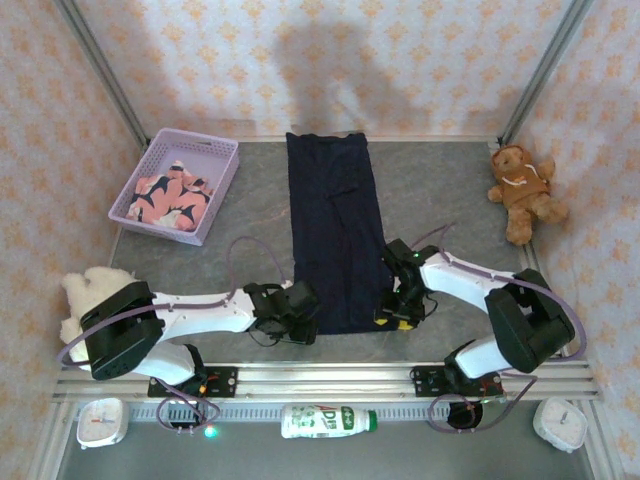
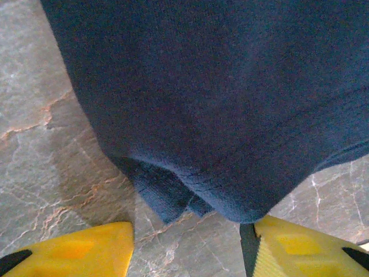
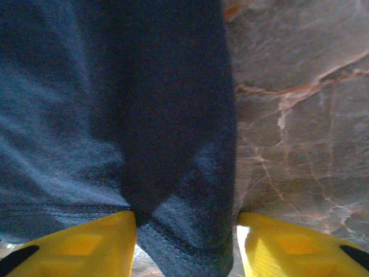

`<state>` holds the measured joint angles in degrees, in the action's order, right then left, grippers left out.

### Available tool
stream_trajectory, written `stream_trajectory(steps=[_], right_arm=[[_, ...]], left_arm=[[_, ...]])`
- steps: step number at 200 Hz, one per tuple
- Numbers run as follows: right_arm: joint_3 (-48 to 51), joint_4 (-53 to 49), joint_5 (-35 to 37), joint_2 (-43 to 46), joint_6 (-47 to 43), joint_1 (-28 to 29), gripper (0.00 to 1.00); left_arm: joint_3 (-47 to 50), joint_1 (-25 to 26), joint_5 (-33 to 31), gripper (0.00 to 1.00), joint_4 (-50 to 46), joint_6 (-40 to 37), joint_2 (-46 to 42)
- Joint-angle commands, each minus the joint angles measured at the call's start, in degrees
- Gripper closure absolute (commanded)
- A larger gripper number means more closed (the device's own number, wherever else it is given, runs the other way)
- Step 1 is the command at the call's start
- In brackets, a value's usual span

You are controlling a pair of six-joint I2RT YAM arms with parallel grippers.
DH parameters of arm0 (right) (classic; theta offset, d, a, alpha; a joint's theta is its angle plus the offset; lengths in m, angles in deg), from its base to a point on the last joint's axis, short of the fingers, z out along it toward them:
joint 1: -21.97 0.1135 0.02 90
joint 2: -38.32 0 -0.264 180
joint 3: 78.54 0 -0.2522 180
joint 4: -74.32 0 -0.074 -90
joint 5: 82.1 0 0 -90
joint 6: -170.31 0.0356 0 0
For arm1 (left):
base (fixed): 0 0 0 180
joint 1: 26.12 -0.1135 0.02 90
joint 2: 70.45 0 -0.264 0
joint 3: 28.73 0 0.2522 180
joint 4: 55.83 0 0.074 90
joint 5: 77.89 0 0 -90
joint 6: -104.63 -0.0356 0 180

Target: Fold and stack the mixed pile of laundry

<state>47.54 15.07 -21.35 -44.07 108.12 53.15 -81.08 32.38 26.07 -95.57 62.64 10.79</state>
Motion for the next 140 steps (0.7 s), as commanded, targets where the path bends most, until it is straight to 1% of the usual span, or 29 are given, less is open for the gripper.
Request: stream_trajectory(steps=[1, 21, 39, 51, 83, 103, 108, 140], right_arm=[[1.0, 3.8, -1.0, -0.4, 0.9, 0.3, 0.53], [0.7, 3.4, -0.5, -0.4, 0.5, 0.3, 0.56], [0.5, 3.0, -0.3, -0.2, 0.1, 0.3, 0.57], [0.4, 2.8, -0.3, 0.0, 0.1, 0.3, 0.57], [-0.2, 3.3, -0.3, -0.1, 0.1, 0.3, 0.62], [-1.1, 3.5, -0.4, -1.3, 0.1, 0.3, 0.64], [-1.4, 3.4, -0.6, -1.7, -0.1, 0.3, 0.66], [-2.6, 2.7, -0.4, -2.7, -0.9, 0.3, 0.66]], left_arm=[[-0.6, -0.1, -1.5, 0.47, 2.5, -0.1, 1.8], [-0.9, -0.3, -2.6, 0.47, 1.0, -0.2, 0.2], [-1.5, -0.4, -2.7, 0.51, -0.2, -0.7, -2.6], [-1.6, -0.4, -2.6, 0.52, -1.1, -1.5, -5.0], [-1.0, -1.5, -3.0, 0.50, -3.4, -2.5, -8.5], [-0.1, -2.4, -3.0, 0.45, -1.9, -1.8, -7.2], [0.0, -2.5, -2.9, 0.44, -1.2, -1.6, -6.4], [-1.5, -2.5, -2.2, 0.45, 1.2, -1.6, -0.3]])
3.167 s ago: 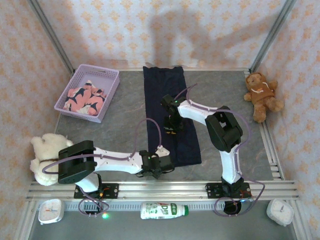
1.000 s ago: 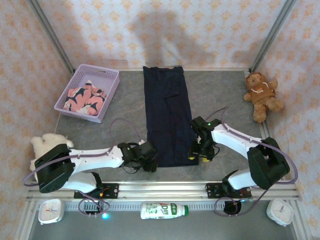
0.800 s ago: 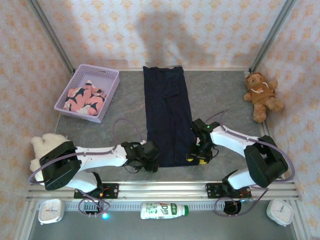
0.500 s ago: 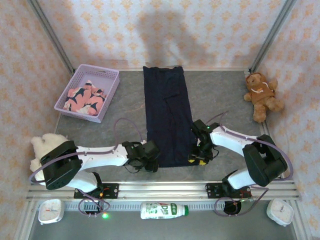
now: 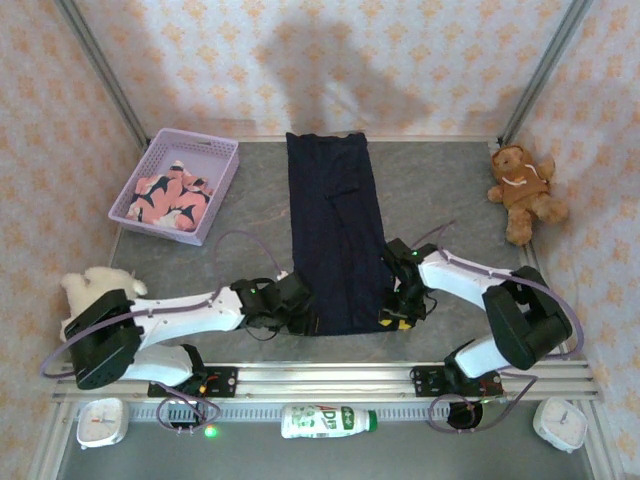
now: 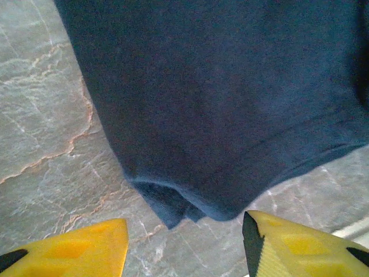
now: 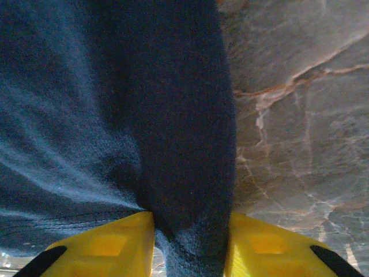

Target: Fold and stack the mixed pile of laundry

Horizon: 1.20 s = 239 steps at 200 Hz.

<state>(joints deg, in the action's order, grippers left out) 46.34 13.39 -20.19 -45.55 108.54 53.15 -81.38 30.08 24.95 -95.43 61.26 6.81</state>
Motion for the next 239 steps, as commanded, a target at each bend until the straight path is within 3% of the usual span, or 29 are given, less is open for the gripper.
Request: stream_trajectory(steps=[1, 44, 66, 109, 135, 162, 205, 239], right_arm=[[-1.4, 4.3, -1.5, -1.2, -1.3, 0.3, 0.66], [-2.3, 4.7, -1.5, -1.7, -1.4, 0.3, 0.71], [-3.2, 4.7, -2.0, -2.9, -2.2, 0.4, 0.86], [-2.8, 2.5, -0.7, -1.8, -3.2, 0.4, 0.97], [-2.9, 0.0, -0.8, 0.8, -3.1, 0.4, 1.00], [-6.5, -2.9, 1.4, 3.0, -3.6, 0.4, 1.00], [-18.3, -6.4, 6.0, -1.3, -4.8, 0.0, 1.00], [-26.8, -5.0, 8.0, -5.9, -2.9, -1.4, 1.00]], left_arm=[[-1.2, -0.3, -1.2, 0.45, 1.1, -0.2, 3.8], [-2.6, -0.2, 0.4, 0.59, 2.9, -0.1, 8.8], [-4.3, -0.2, 0.9, 0.69, 1.6, -0.7, 11.1], [-7.1, -0.2, 1.3, 1.00, -1.0, -2.0, 14.0], [-7.9, -0.2, 1.6, 1.00, -2.5, -2.6, 13.4], [-11.6, -0.7, -2.3, 1.00, -9.6, -5.1, 9.9], [-22.0, -6.6, -5.3, 1.00, -16.3, -9.1, 7.5], [-28.0, -12.1, -6.5, 1.00, -15.4, -10.2, 9.7]])
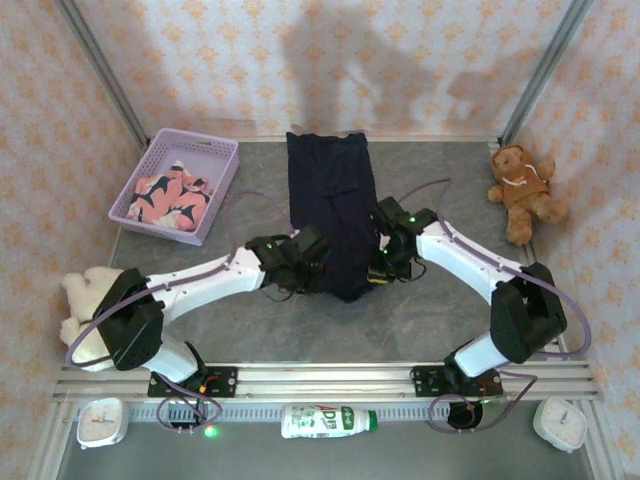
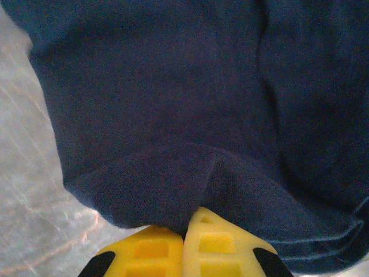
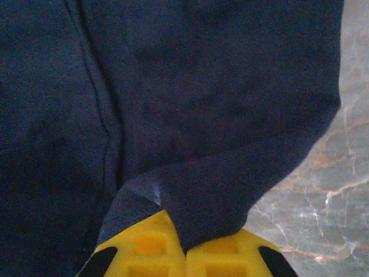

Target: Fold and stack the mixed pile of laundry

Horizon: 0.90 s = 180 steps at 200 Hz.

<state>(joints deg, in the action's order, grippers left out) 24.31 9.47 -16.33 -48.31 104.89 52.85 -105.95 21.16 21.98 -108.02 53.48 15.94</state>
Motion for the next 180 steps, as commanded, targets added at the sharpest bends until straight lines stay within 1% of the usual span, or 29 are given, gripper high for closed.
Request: stream_trajectory(steps=[1, 25, 42, 64, 85, 113, 123, 132, 137, 139, 144, 152, 156, 159, 162, 163, 168, 170, 171, 175, 178, 180], right_arm=[[-5.0, -1.1, 4.2, -3.3, 0.8, -1.1, 1.00], [-11.9, -1.3, 6.8, -8.1, 2.4, -2.4, 1.00], [-16.0, -0.4, 7.4, -10.9, 3.6, -4.2, 1.00], [-21.7, 0.8, 6.7, -14.9, 4.5, -6.8, 1.00], [-28.8, 0.8, 4.7, -20.3, 4.3, -8.6, 1.00], [-40.4, -1.3, 4.1, -29.6, 3.8, -10.5, 1.00], [-44.2, -1.7, 4.3, -32.9, 4.2, -11.2, 1.00], [-47.4, -1.3, 3.0, -36.0, 4.9, -12.0, 1.00], [-49.1, -0.7, 2.2, -37.7, 5.3, -12.3, 0.97], [-49.7, -0.4, 2.0, -38.3, 5.5, -12.5, 0.94], [-51.2, 0.2, 1.3, -40.1, 6.1, -12.9, 0.85], [-54.6, 0.9, 0.3, -42.7, 6.6, -13.5, 0.67], [-56.4, 0.7, 0.5, -43.7, 6.9, -13.8, 0.60], [-57.5, 0.6, 1.0, -44.3, 7.0, -14.0, 0.55], [-58.4, 0.6, 1.6, -44.8, 7.1, -14.2, 0.52], [-58.7, 0.6, 1.6, -44.9, 7.2, -14.2, 0.50], [-59.9, 0.6, 2.4, -45.2, 7.2, -14.6, 0.45], [-60.2, 0.7, 2.6, -45.2, 7.1, -14.8, 0.44], [-60.4, 0.7, 2.6, -45.2, 7.1, -14.9, 0.44], [-60.8, 0.9, 2.7, -45.1, 7.1, -15.1, 0.40], [-61.0, 1.1, 2.8, -44.8, 7.0, -15.3, 0.39], [-61.1, 1.2, 2.8, -44.6, 6.9, -15.4, 0.39]], left_arm=[[-3.5, -3.3, -3.6, 1.00, -2.7, -2.5, 0.7], [-8.3, -6.9, -5.3, 1.00, -2.9, -3.1, 4.2], [-11.8, -9.6, -7.0, 1.00, -3.2, -3.9, 6.8], [-16.6, -13.0, -7.1, 1.00, -1.8, -4.1, 11.0], [-22.6, -15.5, -7.3, 1.00, -2.3, -5.3, 16.2], [-30.3, -18.0, -6.9, 1.00, -3.2, -6.1, 22.6], [-33.2, -18.8, -6.3, 1.00, -3.5, -6.3, 26.9], [-36.2, -19.6, -5.9, 1.00, -3.9, -6.4, 29.7], [-38.0, -20.2, -5.9, 1.00, -4.6, -6.3, 31.4], [-39.0, -20.4, -6.0, 1.00, -5.1, -6.1, 32.1], [-41.3, -20.8, -6.4, 0.88, -6.4, -5.7, 33.9], [-45.0, -21.6, -7.6, 0.57, -9.1, -4.7, 36.6], [-46.7, -21.9, -8.2, 0.46, -10.3, -4.0, 37.7], [-47.8, -22.3, -8.6, 0.41, -11.1, -3.6, 38.4], [-48.8, -22.6, -9.0, 0.38, -11.7, -3.1, 38.9], [-49.1, -22.6, -9.1, 0.35, -11.9, -3.0, 39.0], [-50.2, -23.0, -9.5, 0.29, -12.3, -2.6, 39.4], [-50.4, -23.1, -9.6, 0.20, -12.4, -2.5, 39.5], [-50.6, -23.2, -9.6, 0.18, -12.4, -2.5, 39.5], [-51.0, -23.3, -9.6, 0.16, -12.3, -2.4, 39.5], [-51.2, -23.5, -9.5, 0.15, -12.1, -2.5, 39.4], [-51.2, -23.5, -9.4, 0.08, -12.0, -2.5, 39.2]])
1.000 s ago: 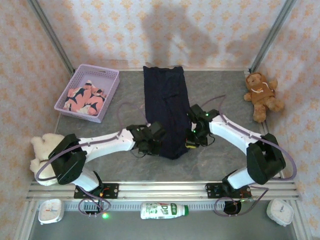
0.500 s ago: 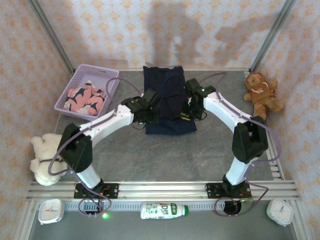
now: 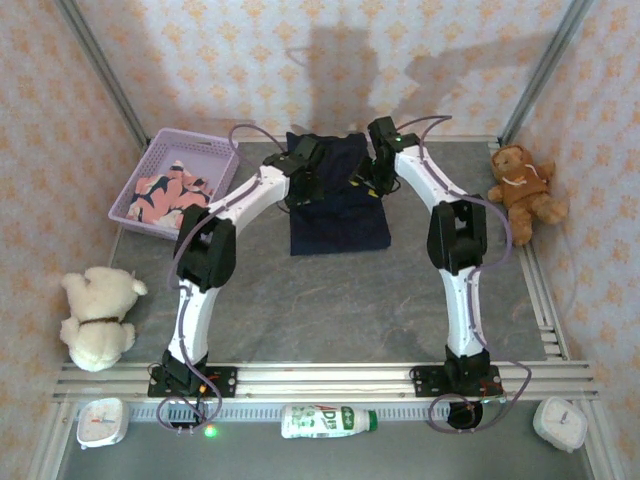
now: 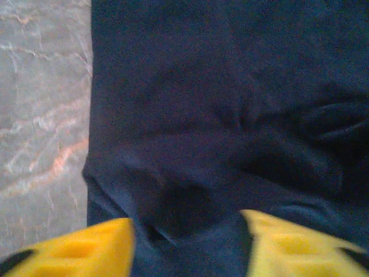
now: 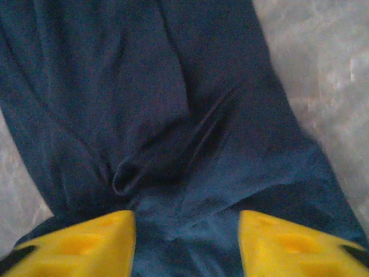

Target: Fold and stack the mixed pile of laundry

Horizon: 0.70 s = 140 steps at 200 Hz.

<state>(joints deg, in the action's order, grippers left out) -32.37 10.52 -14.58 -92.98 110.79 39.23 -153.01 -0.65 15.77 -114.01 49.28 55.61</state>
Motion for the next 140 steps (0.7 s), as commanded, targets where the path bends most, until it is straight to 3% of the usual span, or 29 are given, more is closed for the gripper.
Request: stream_trajectory(steps=[1, 18, 43, 83, 140], right_arm=[[-4.4, 0.2, 1.1, 0.1, 0.9, -1.8, 0.39], [-3.6, -1.1, 2.0, 2.1, -1.5, -2.1, 0.39], [6.7, 0.0, 0.4, 8.2, -3.6, -1.9, 0.46], [25.2, 6.5, -4.8, 15.7, -3.7, -1.1, 0.61], [35.4, 12.0, -2.9, 13.7, -0.2, -0.7, 0.71]], left_arm=[[-4.2, -1.7, -3.1, 0.06, -5.9, 1.7, -0.5], [-4.4, -1.8, -1.5, 0.04, -5.3, 0.5, -1.7], [0.5, -1.2, 3.7, 0.13, -2.0, -0.7, -5.4], [13.1, 2.6, 7.9, 0.58, 4.6, 0.7, -9.6], [24.5, 4.6, 3.2, 0.57, 9.4, 5.3, -7.7]])
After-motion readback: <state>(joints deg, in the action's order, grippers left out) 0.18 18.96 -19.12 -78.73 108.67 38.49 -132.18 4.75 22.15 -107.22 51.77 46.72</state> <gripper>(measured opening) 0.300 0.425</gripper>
